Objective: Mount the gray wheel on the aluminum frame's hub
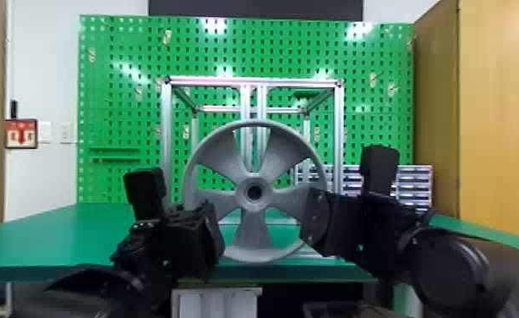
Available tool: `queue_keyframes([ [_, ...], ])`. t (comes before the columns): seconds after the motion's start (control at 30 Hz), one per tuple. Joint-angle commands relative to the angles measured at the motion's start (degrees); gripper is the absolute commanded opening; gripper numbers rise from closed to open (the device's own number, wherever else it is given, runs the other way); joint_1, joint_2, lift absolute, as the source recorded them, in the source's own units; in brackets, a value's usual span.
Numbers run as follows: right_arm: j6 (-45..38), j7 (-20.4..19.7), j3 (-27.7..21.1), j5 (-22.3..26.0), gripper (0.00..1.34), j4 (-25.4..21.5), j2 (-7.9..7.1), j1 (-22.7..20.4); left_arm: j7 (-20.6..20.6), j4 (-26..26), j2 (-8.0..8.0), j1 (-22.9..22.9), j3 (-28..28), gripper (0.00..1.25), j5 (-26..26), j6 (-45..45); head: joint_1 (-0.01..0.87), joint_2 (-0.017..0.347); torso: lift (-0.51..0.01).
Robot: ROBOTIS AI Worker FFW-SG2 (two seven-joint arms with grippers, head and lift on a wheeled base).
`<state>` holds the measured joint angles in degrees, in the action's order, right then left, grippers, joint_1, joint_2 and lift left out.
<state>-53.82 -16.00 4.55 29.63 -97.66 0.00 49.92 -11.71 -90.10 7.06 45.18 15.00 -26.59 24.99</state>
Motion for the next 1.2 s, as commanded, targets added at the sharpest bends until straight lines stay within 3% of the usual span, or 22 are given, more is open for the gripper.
queue_keyframes([
  [0.0, -0.23, 0.0, 0.2, 0.08, 0.14, 1.86, 0.06, 1.06, 0.03, 1.59, -0.2, 1.14, -0.06, 0.51, 0.57, 0.5, -0.005, 0.006, -0.499],
  [0.43, 1.0, 0.0, 0.2, -0.54, 0.14, 8.45, 0.06, 3.52, 0.03, 6.16, -0.73, 3.77, -0.5, 0.51, 2.15, 0.5, -0.005, 0.006, -0.499],
  [1.17, 1.61, 0.0, 0.2, -0.45, 0.17, 8.36, 0.06, 3.6, 0.38, 6.78, -0.99, 3.86, -0.23, 0.54, 2.5, 0.06, -0.005, 0.006, -0.499],
])
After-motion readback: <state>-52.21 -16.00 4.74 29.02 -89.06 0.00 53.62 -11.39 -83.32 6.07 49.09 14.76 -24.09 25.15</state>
